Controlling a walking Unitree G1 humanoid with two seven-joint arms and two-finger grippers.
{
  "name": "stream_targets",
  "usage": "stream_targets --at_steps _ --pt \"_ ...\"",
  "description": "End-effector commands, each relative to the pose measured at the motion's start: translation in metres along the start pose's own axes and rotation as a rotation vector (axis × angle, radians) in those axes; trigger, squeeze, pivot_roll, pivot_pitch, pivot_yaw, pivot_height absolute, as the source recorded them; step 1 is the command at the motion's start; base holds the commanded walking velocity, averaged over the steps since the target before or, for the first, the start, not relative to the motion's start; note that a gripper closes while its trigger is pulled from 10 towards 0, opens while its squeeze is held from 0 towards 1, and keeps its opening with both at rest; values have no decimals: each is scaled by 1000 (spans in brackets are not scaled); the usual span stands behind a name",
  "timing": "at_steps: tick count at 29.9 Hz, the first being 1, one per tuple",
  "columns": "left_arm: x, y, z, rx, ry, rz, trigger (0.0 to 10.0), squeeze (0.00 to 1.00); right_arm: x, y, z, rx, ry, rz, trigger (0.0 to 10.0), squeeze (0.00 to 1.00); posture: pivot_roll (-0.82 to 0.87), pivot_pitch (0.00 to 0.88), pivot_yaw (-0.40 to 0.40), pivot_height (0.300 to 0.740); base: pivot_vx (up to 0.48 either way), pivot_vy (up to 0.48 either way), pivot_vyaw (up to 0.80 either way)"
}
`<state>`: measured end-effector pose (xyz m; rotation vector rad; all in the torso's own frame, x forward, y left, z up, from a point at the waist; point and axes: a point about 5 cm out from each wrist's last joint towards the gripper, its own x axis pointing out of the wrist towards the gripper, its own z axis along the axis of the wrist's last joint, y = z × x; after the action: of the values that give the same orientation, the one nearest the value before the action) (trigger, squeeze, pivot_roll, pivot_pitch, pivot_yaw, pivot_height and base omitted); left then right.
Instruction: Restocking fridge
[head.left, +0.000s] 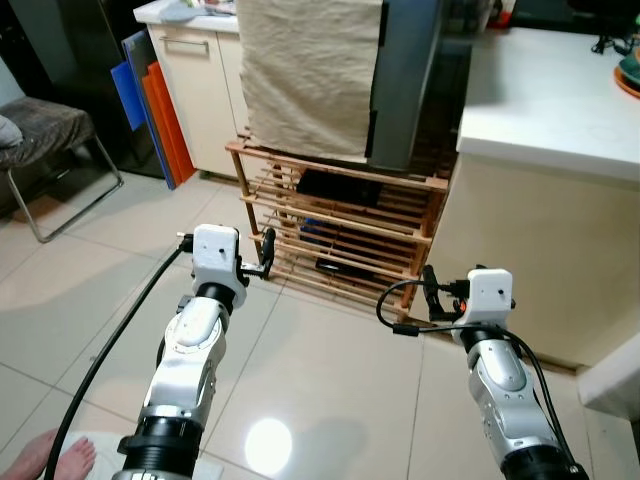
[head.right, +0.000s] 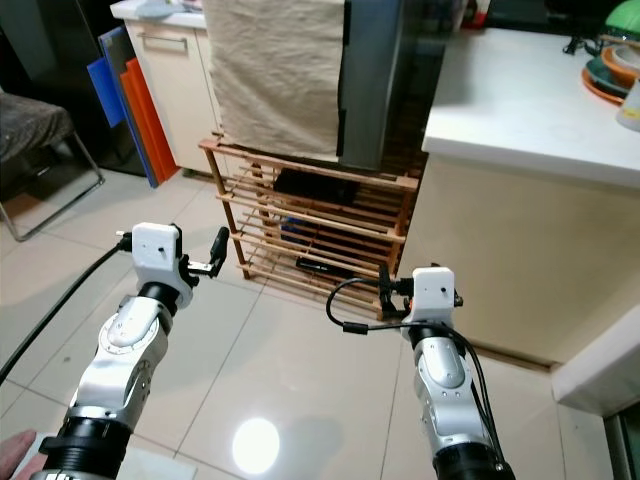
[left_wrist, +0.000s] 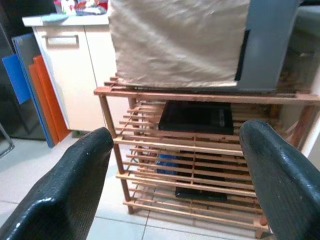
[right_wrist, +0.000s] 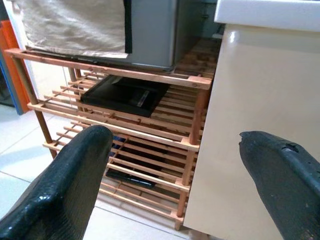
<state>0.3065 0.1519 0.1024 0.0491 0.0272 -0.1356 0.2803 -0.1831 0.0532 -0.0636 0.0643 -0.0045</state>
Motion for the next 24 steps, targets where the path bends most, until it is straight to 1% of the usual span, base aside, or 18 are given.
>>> stream_targets --at_steps 1,3,6,14,18,22,24 --pt "2 4 0 13 16 8 10000 0 -2 1 -3 2 3 7 10000 0 -115 0 67 740 352 326 0" --pt "5 6 0 32 29 4 10000 0 0 3 -2 3 2 15 10000 0 -112 0 66 740 412 247 0" --pt "6 6 -1 42 38 0 10000 0 0 5 -2 5 1 18 10000 0 -109 0 66 740 414 242 0" --pt "7 7 -1 26 31 -2 10000 0 -1 9 -5 9 14 38 10000 0 -103 0 58 740 441 0 0" --pt "5 7 -3 13 37 4 10000 0 1 4 -4 18 11 20 10000 0 -104 0 59 740 429 0 0" --pt "3 6 -8 8 56 0 10000 0 0 3 -6 26 15 13 10000 0 -104 0 59 740 385 286 0" --pt "3 5 -7 11 46 -12 10000 0 0 3 -4 36 -2 11 10000 0 -109 0 57 740 379 294 0"
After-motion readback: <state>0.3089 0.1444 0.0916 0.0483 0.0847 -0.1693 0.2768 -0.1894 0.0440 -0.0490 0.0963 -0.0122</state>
